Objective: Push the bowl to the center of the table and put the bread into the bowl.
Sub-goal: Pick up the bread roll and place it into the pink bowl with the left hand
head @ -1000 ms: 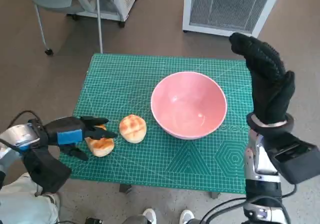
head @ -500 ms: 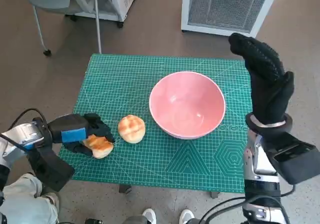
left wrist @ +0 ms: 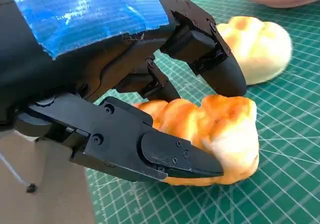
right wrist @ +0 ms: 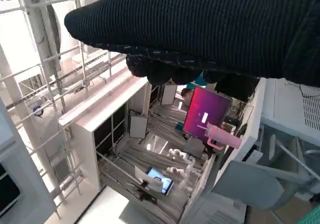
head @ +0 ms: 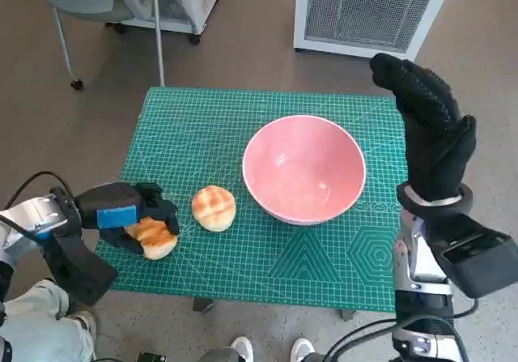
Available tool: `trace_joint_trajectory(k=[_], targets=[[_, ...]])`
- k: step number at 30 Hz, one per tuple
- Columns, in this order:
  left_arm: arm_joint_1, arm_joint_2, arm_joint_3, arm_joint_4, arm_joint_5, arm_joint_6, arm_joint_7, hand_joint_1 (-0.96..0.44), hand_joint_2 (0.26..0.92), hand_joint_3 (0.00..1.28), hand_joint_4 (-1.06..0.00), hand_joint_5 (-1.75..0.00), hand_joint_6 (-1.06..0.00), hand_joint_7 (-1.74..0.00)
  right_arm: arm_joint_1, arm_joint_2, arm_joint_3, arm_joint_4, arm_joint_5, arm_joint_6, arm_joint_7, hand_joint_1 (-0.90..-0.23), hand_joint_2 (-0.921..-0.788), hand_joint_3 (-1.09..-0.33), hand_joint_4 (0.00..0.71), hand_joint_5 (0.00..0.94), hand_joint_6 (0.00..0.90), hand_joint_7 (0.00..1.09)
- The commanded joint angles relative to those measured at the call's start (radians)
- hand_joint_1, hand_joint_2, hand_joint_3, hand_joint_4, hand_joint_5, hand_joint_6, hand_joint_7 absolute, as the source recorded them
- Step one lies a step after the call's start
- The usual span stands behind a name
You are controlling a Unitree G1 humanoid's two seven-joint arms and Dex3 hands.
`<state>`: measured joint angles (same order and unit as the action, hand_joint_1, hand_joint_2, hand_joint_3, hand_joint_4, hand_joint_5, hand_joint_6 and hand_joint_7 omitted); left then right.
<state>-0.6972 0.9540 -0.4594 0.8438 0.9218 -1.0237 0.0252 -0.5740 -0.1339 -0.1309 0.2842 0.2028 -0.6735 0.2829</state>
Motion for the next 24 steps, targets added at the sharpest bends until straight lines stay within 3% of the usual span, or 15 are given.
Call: trace_joint_trajectory(k=[1, 14, 24], targets=[[-0.044, 0.005, 0.021, 0.017, -0.053, -0.02, -0.016, 0.0, 0.921, 0.14, -0.57, -1.31, -0.57, -1.2, 0.018, 0.002, -0.002, 0.016, 0.017, -0.001, 0.009, -0.679, -0.921, -0.791, 0.255, 0.019, -0.001, 0.65], [-0.108, 0.031, 0.164, -0.162, -0.382, -0.004, -0.249, 0.0, 0.92, 0.07, -0.66, -1.12, -0.65, -1.21, 0.011, -0.005, -0.01, 0.035, 0.025, -0.011, 0.018, -0.674, -0.921, -0.787, 0.255, 0.019, -0.001, 0.65], [-0.248, -0.086, 0.242, -0.338, -0.462, 0.071, -0.275, 0.0, 0.921, 0.1, -0.63, -1.14, -0.63, -1.25, 0.005, -0.009, -0.01, 0.039, 0.029, -0.015, 0.02, -0.659, -0.921, -0.79, 0.255, 0.019, -0.001, 0.65]])
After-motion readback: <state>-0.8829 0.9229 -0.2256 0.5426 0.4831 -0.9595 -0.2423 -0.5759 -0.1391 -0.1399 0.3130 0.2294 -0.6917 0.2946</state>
